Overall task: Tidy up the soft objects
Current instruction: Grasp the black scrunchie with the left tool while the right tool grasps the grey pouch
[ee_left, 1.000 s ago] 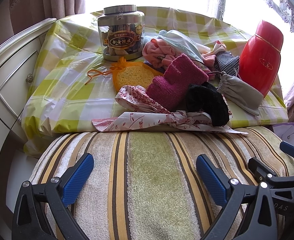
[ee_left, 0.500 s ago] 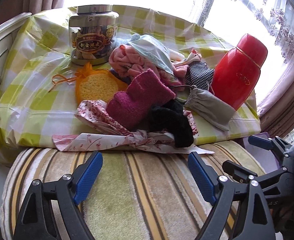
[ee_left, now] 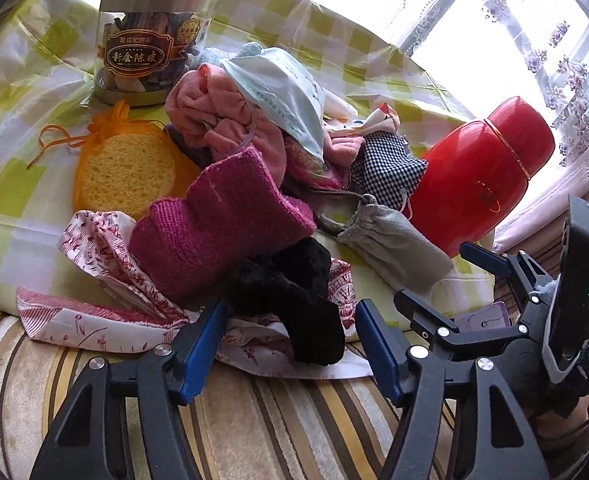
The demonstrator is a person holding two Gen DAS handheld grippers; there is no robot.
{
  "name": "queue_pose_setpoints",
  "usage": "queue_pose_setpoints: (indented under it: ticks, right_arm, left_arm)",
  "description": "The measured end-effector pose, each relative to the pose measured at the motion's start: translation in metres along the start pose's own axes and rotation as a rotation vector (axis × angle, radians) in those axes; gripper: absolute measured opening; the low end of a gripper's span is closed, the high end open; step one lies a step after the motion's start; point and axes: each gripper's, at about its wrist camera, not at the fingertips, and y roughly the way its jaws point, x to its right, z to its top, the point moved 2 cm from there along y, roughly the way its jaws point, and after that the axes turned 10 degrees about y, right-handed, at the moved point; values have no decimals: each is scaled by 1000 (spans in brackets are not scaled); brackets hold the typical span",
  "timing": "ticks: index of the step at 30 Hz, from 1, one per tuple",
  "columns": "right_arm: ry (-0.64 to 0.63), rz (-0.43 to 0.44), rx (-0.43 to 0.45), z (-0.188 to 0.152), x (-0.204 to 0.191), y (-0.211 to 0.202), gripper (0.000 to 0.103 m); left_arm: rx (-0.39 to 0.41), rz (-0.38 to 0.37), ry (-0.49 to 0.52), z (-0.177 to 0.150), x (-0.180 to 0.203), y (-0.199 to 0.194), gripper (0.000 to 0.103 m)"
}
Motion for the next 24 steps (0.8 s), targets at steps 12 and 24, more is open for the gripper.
queue_pose_setpoints:
  ticks: [12,24]
  right_arm:
    - [43,102,-105,7,15,46,24]
    - [215,193,-16,-20,49,-20,15]
  left_arm:
    - [-12,-40,-9,-4,-5,18,18]
    - [111,-31,98,-5,19,-20,12]
